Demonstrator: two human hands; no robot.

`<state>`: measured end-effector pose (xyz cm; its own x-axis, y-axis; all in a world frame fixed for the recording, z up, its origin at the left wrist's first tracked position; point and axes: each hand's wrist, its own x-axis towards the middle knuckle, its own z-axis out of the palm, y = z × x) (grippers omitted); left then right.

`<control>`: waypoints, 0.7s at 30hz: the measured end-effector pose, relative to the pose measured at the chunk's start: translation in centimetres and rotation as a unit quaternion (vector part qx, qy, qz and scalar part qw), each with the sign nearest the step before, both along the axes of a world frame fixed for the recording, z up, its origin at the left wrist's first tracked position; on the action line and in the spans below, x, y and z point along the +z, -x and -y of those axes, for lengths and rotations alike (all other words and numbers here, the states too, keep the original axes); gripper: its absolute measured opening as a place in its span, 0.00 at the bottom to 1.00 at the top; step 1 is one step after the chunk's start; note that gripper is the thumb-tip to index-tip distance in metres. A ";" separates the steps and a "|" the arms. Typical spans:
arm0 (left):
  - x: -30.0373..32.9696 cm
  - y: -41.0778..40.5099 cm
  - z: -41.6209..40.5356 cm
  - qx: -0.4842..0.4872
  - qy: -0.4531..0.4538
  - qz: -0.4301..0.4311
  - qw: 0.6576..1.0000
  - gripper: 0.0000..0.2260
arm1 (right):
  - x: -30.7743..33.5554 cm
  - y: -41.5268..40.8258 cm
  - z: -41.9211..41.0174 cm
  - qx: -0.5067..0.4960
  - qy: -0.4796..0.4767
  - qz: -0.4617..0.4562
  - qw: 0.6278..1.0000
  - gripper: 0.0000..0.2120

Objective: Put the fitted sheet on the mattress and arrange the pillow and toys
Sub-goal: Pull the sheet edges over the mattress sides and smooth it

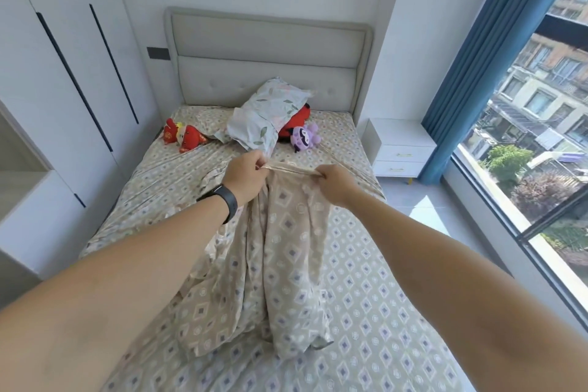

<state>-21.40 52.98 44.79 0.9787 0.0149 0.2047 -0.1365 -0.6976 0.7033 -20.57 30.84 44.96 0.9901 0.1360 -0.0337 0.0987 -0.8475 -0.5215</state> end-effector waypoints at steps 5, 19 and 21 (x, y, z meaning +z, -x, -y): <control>1.3 -1.4 0.6 -0.024 0.197 -0.076 0.977 0.09 | 3.1 -1.3 2.3 -0.041 -0.040 0.138 0.989 0.13; 5.7 -2.8 0.8 -0.191 -0.189 -0.142 0.953 0.27 | 5.3 -1.2 7.3 0.086 0.295 0.029 0.951 0.11; 6.3 -3.2 0.6 -0.142 -0.118 -0.120 0.975 0.25 | 3.9 -1.0 9.0 0.019 0.220 0.035 0.975 0.13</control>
<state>-18.21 52.39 51.07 0.9564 -0.2846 -0.0662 -0.1997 -0.8020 0.5629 -19.59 21.87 48.84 0.9867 0.1599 -0.0292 0.1564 -0.9828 -0.0987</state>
